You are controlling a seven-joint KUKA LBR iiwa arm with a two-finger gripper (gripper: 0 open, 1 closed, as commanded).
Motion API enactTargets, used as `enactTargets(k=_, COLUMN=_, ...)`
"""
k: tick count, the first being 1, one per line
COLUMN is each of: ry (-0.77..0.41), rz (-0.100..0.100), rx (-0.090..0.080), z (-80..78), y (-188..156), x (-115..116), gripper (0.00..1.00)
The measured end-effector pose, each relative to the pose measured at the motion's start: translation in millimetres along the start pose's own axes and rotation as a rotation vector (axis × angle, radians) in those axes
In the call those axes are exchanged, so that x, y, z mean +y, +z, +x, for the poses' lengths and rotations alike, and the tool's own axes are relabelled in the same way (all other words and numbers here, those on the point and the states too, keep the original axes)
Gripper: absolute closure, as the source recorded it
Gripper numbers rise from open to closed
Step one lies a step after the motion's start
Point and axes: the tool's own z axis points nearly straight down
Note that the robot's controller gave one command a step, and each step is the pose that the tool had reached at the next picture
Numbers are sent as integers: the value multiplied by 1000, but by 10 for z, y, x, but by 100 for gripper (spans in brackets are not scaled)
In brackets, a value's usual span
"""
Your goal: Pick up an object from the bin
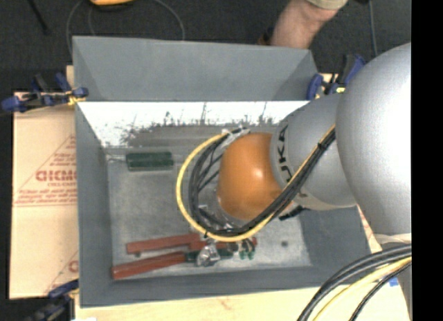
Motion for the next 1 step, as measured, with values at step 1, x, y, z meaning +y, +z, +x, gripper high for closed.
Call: enactTargets(k=1, ry=1, rz=-2, rx=-2, z=-11, y=-191, x=0, gripper=100)
